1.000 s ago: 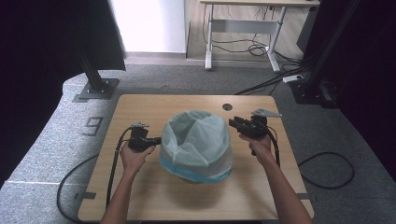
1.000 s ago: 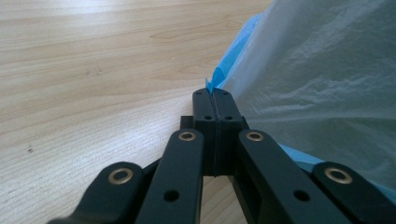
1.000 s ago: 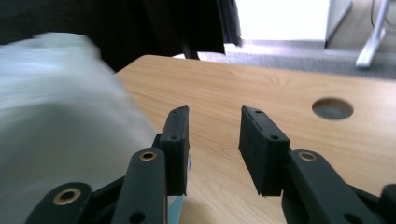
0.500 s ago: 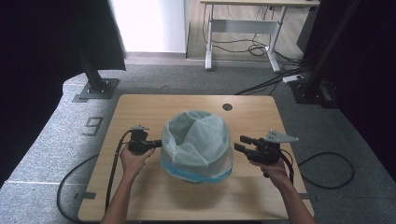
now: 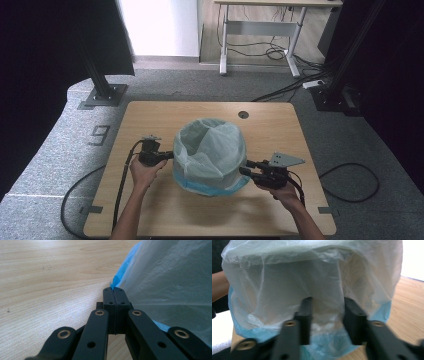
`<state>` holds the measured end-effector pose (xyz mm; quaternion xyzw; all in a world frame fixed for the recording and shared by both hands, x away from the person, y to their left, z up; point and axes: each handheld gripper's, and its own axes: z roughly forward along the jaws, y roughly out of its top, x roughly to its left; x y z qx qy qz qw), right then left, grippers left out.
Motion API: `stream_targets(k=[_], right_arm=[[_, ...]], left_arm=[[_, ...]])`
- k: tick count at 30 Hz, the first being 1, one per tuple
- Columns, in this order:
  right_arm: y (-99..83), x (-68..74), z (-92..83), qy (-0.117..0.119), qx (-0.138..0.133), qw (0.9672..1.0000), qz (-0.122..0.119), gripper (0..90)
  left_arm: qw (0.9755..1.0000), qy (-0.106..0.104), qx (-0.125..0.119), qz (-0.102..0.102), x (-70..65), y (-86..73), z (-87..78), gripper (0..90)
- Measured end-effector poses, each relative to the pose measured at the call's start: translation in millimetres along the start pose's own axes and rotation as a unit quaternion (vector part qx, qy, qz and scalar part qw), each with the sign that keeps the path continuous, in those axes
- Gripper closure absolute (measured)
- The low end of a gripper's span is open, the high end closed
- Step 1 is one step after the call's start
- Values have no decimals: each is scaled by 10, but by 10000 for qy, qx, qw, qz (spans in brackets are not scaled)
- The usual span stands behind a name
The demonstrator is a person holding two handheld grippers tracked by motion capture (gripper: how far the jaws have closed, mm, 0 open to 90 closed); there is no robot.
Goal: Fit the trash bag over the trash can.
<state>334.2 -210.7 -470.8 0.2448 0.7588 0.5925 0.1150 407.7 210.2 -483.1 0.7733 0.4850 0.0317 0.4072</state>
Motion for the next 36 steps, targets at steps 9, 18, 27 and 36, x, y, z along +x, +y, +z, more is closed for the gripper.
stream_targets(k=[9,18,27,36], right_arm=[[-207,27,72,24,109,9999,-62,888],[-258,51,41,-180,29,9998,-78,625],[-271,11,-214,-331,-331,9989,82,418],[-423,-80,-466,-509,-237,9980,278,376]], left_arm=[[10000,-8,29,-32,23,-79,29,890],[9975,413,-509,271,11,-113,-342,534],[9898,316,-1135,800,-114,-9,-1039,355],[9776,-437,-1017,1791,-715,534,-1140,297]])
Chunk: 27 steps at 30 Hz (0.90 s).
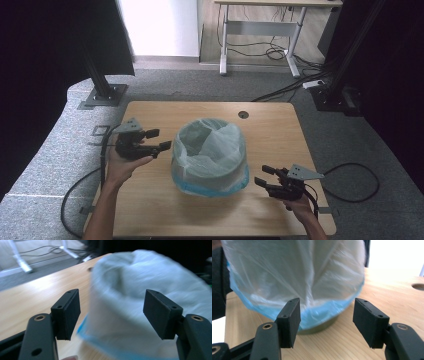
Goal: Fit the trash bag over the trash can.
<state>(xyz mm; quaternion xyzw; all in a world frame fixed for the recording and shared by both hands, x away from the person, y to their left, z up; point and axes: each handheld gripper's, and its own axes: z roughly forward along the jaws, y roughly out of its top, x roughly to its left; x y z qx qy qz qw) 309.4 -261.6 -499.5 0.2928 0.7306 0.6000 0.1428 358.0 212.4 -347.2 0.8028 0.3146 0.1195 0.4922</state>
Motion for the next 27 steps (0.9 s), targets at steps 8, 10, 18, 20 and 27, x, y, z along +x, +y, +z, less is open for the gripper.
stream_targets(k=[8,10,18,20,27], right_arm=[[-98,-73,-70,-262,132,9995,101,372],[-102,-73,-74,-261,130,9995,100,376],[-172,-60,-48,-204,248,9994,139,378],[-176,-54,-42,-203,272,9994,113,378],[-181,-36,-35,-187,302,9993,88,378]], left_arm=[[9937,-626,652,669,-264,555,475,283],[9916,-781,733,726,-297,648,601,284],[9829,-1283,1066,774,-346,831,1040,314],[9798,-1293,1272,843,-370,843,1151,326],[9655,-1264,1983,1115,-465,856,1489,355]])
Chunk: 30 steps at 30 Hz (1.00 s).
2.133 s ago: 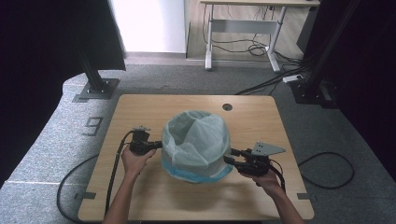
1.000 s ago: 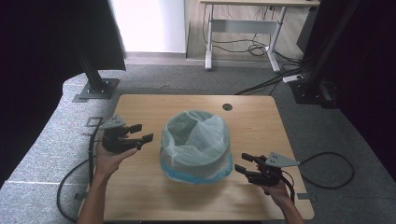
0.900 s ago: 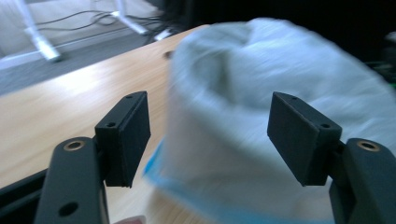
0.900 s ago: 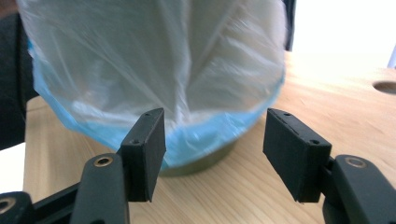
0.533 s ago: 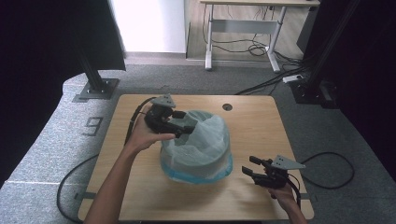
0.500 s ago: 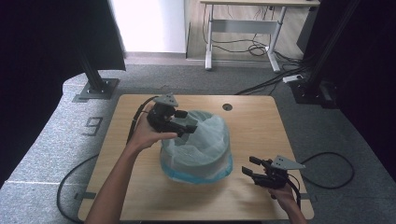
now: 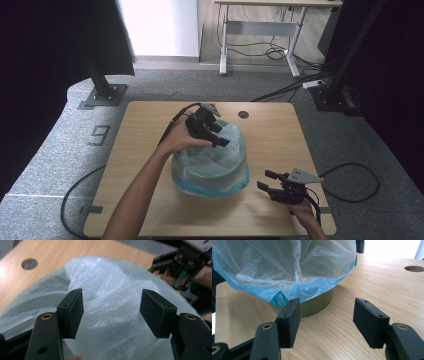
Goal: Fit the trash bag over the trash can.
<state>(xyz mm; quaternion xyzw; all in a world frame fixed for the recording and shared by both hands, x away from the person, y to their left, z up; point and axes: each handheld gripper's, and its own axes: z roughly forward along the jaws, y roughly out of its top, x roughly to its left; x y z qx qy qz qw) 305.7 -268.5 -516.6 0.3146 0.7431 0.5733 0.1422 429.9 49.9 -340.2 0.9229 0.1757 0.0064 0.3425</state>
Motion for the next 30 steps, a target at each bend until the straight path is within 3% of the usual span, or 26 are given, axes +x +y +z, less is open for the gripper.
stream_targets(k=[6,8,9,11,18,20,22,27,30], right_arm=[[-10,2,-13,-27,31,10000,-12,378],[-21,-5,-22,-37,33,10000,1,378],[-21,-5,-22,-37,33,10000,1,378],[-29,-7,-21,-32,41,10000,7,378],[-24,3,-18,-21,48,10000,-12,378],[-26,6,-16,-27,73,10000,-34,378],[-31,5,-14,-32,95,9999,-38,378],[-35,3,-12,-32,111,9999,-43,378],[-36,1,-8,-34,128,9999,-41,378]], left_arm=[[9987,-75,498,73,5,91,242,359],[9968,-62,778,160,7,112,343,362],[9968,-62,778,160,7,112,343,363],[9947,-53,1006,197,0,128,424,366],[9899,27,1392,268,-57,161,577,358],[9899,55,1380,322,-75,167,572,354],[9919,94,1221,329,-82,164,511,349],[9980,175,540,275,-106,117,150,349],[9990,146,290,301,-154,65,-49,348]])
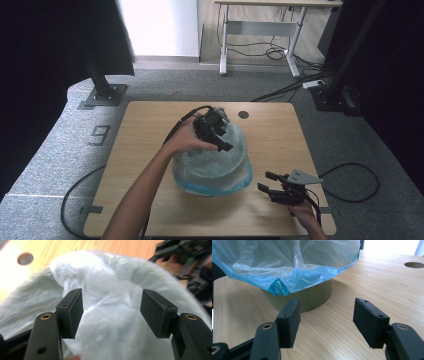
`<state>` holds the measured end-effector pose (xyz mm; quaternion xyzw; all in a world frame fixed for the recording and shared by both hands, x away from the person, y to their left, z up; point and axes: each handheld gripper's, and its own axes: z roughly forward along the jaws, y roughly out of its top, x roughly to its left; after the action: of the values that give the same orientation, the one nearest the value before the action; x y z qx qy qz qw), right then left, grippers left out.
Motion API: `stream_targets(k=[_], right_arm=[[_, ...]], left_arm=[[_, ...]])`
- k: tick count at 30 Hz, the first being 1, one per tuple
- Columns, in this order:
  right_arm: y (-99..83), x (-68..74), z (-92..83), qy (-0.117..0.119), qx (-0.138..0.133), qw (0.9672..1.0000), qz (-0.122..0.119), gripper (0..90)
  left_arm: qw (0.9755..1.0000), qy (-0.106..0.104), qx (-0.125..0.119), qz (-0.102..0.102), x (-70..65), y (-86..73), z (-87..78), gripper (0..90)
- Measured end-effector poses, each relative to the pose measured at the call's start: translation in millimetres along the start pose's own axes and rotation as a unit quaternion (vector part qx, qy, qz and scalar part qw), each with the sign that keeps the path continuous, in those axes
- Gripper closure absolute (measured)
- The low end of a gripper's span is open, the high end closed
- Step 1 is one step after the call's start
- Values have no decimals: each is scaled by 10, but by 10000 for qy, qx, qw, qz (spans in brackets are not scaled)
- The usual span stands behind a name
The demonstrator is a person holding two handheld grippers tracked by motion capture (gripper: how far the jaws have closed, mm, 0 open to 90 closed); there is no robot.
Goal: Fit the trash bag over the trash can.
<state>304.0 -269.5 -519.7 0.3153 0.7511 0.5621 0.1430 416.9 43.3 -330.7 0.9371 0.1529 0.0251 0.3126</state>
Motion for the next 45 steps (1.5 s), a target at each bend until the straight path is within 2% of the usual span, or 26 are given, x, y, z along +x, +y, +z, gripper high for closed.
stream_targets(k=[2,4,5,7,9,12,16,18,20,24,28,32,36,40,45], right_arm=[[-3,2,11,-9,13,10000,-6,378],[-2,11,21,3,53,10000,-20,378],[-2,11,21,3,53,10000,-20,378],[0,21,31,7,49,10000,-31,378],[1,21,35,9,67,10000,-49,378],[-2,20,51,10,80,10000,-32,378],[-5,32,70,8,135,9999,-64,377],[-6,33,70,2,142,9999,-77,377],[-12,21,59,-22,152,9999,-79,377],[-23,3,48,-46,149,9999,-65,377],[-18,3,37,-50,129,9999,-70,376],[-15,8,39,-55,130,9999,-74,377],[-17,14,52,-46,146,9998,-102,375],[-17,16,52,-47,167,9998,-89,375],[-18,12,45,-55,136,9999,-72,375]], left_arm=[[10000,17,-53,15,-38,-57,-104,347],[10000,34,10,28,-107,-170,-199,343],[10000,34,10,28,-107,-170,-199,342],[9997,129,179,44,-172,-266,-226,343],[9995,133,296,34,-217,-332,-228,348],[9980,145,618,35,-249,-402,-176,359],[9938,202,1089,22,-231,-416,-21,358],[9928,212,1176,13,-222,-412,36,358],[9931,210,1156,-21,-217,-415,69,358],[9955,215,920,-99,-205,-450,54,354],[9986,230,427,-203,-206,-497,-75,348],[9990,339,-44,-285,-212,-577,-268,347],[9969,486,-480,-399,-234,-711,-464,346],[9932,602,-845,-535,-256,-899,-631,344],[9861,782,-1249,-764,-289,-1194,-789,340]])
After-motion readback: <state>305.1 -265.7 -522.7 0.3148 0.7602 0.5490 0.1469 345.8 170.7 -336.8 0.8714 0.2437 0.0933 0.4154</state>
